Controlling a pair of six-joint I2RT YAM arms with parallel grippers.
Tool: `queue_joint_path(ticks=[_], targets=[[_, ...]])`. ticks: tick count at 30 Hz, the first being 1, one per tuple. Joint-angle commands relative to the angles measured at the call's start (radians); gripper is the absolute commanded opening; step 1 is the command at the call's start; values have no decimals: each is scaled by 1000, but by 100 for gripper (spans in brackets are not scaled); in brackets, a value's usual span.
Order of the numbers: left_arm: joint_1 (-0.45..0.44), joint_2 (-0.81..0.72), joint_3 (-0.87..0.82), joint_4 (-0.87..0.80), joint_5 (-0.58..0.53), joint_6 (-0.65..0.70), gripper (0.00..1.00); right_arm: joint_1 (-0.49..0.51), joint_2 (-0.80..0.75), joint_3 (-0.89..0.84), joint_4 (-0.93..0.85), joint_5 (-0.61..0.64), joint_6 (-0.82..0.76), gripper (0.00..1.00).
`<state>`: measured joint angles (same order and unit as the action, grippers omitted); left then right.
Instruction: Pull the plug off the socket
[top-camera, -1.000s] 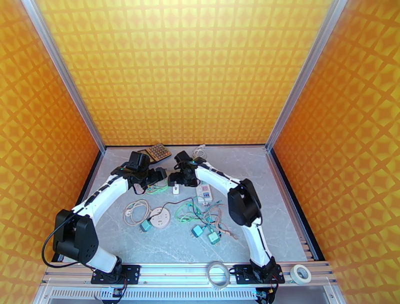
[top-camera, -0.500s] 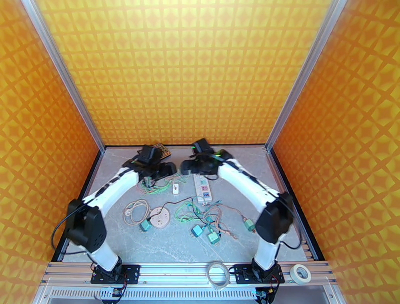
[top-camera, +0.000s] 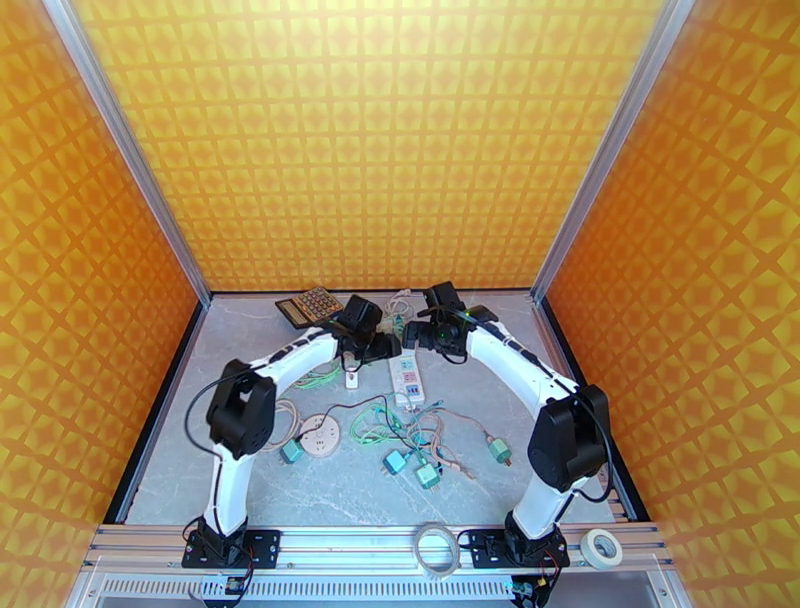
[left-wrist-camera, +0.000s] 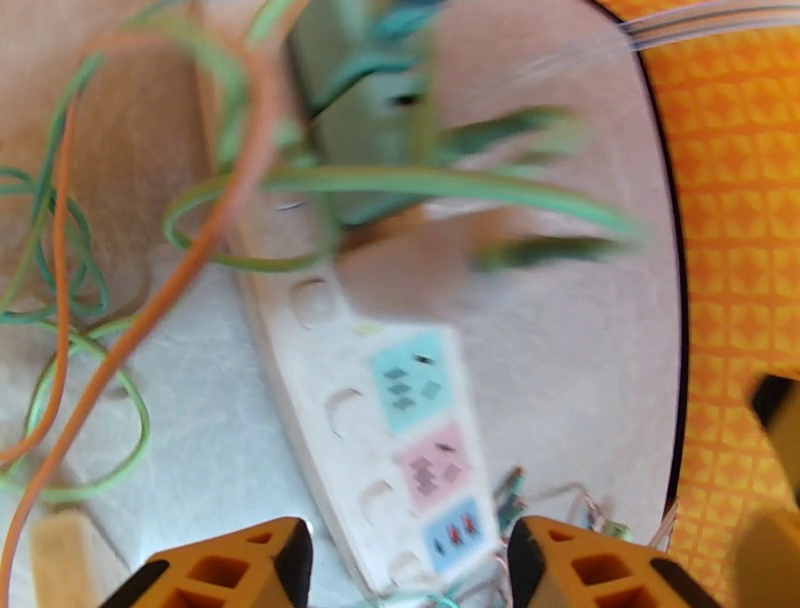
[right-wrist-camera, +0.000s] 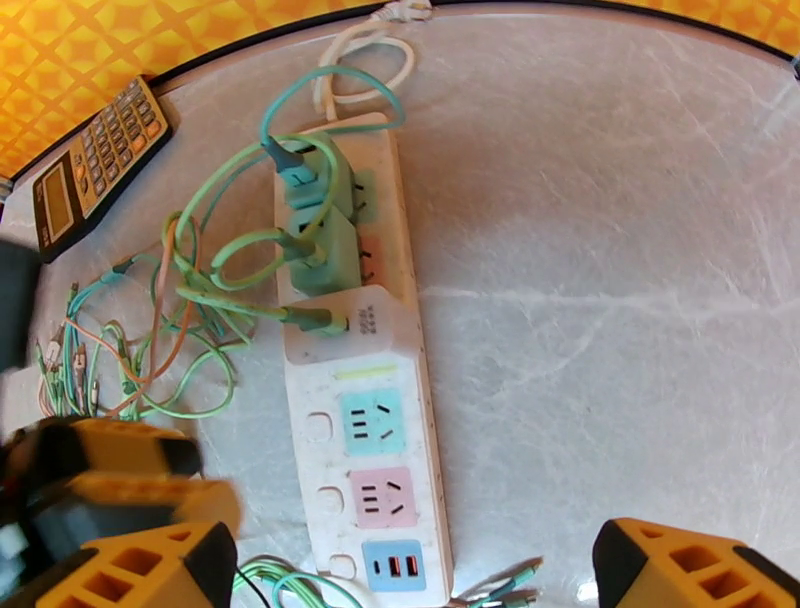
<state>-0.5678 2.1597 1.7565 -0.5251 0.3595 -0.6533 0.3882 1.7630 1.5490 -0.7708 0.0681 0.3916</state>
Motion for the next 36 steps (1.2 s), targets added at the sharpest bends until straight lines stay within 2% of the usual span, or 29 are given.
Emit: queue_joint_path(ticks=[1,9,18,24,25,33,36], targets=[[12,51,58,15,5,-32,54,-7,11,-19,78,-47,-57,89],[48,132,80,45,-10,-68,49,-8,141,36,102,-73,-122,70],[54,212,162,30,16,-59,48,-7,325,199,63,-60,-157,74],[54,239,175,8,16,-57,44,-6,414,283,40,-31,-169,74],[54,243,177,6,16,-57,41,-7,426,291,35,-33,-172,72],[52,244,167,-5,20,-49,35,-7,439,263,25,-55,-177,65],[52,244,164,-12,19,-42,35,-7,434,243,26,-51,-178,58]])
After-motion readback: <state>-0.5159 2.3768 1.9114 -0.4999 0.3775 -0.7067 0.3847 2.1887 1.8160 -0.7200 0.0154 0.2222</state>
